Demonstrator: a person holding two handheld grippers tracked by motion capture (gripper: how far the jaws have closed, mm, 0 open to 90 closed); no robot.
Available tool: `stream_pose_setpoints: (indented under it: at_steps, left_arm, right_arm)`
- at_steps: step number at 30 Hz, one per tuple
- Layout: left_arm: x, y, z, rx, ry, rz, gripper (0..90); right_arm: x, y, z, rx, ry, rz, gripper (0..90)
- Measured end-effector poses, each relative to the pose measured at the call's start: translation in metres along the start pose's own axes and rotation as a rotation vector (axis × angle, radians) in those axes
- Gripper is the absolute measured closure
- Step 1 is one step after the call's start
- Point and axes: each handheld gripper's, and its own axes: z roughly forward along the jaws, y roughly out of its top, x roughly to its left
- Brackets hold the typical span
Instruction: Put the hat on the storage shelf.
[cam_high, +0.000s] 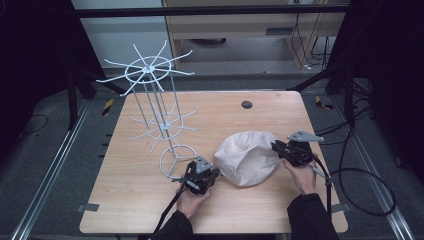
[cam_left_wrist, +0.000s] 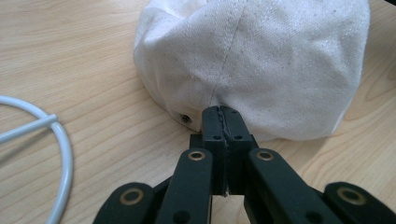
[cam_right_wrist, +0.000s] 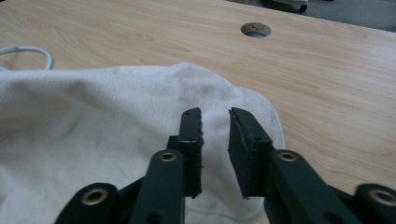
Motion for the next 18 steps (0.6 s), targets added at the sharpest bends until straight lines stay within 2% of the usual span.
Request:
stream_pose_setpoints:
  at_steps: [5,7,10,13,16,18]
  left_arm:
    - [0.003,0.000,0.001,0.003,0.008,-0.002,89.6]
    - [0.003,0.000,0.001,0.001,0.008,-0.005,89.6]
    - [0.003,0.000,-0.001,0.002,0.006,-0.005,89.6]
    - [0.002,0.000,-0.002,0.001,-0.002,-0.006,89.5]
    - [-0.001,-0.001,-0.003,0.000,-0.014,-0.004,89.5]
    - [-0.002,-0.001,-0.001,-0.004,-0.021,-0.001,89.5]
  right_arm:
    - [0.004,-0.006,-0.011,-0.011,0.023,-0.021,63.8]
    - [0.005,-0.009,-0.010,0.000,0.015,-0.038,57.7]
    - [0.005,-0.013,-0.004,0.026,-0.004,-0.049,53.3]
    - [0.005,-0.016,0.005,0.054,-0.010,-0.063,54.0]
    - [0.005,-0.017,0.013,0.080,-0.018,-0.068,60.6]
    - [0.006,-0.017,0.015,0.090,-0.023,-0.080,68.3]
